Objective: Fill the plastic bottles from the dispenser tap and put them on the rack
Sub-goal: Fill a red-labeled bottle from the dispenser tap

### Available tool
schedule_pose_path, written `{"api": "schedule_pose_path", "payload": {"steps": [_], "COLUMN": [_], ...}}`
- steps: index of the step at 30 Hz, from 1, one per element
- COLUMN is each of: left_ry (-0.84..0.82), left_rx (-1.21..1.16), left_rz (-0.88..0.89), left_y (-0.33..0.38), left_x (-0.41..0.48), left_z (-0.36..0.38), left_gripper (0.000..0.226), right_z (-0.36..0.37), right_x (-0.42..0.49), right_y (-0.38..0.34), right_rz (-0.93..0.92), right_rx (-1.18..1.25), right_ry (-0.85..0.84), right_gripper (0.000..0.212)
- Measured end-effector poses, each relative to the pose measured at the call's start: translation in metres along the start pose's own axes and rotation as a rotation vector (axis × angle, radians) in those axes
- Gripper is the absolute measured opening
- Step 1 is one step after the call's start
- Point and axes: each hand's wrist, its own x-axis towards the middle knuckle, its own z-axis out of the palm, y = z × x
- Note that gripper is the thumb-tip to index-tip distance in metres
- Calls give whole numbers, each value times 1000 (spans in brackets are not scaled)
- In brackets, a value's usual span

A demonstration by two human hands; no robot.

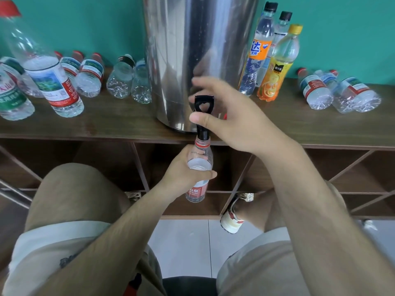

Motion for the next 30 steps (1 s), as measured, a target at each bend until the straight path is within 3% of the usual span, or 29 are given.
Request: {"api": "schedule_pose_path", "payload": {"steps": [3, 5, 8, 10, 13, 14, 17, 21, 24, 27, 30], "left_ry": [-1, 6, 14, 11, 16, 11, -15, 11, 14, -2, -14], "left_rx": [7, 30, 39, 31, 72, 109, 194, 128, 39, -31, -53], "left_rz": [6, 22, 31, 42, 95, 117, 149, 76, 38, 42, 51], "left_y": [0, -1, -3, -4, -1, 2, 10, 7, 2, -1, -3], "left_x": [1, 2, 4, 4, 4, 3, 3, 2, -1, 0, 2], "left_z": [-1, -2, -2, -1, 0, 1, 3, 2, 1, 1, 1], "left_gripper": [65, 64, 65, 69, 68, 64, 56, 55, 58, 60, 68], "right_z": [1, 5, 17, 30, 49, 53, 54, 47, 44, 44, 53], "right_x": [9, 7, -4, -16, -32, -35, -43, -44, -45, -45, -45], "right_y": [4, 8, 18, 26, 37, 39, 45, 52, 60, 73, 84], "right_rz": [9, -59, -261, -386, -451, -436, -379, -317, -145, 50, 107], "right_rx": [-38, -31, -156, -250, -226, -198, -109, 8, 117, 152, 99], "right_ry": [-16, 29, 159, 255, 275, 280, 289, 347, 304, 104, -14], "right_gripper": [17, 10, 17, 33, 37, 35, 56, 69, 62, 45, 35]}}
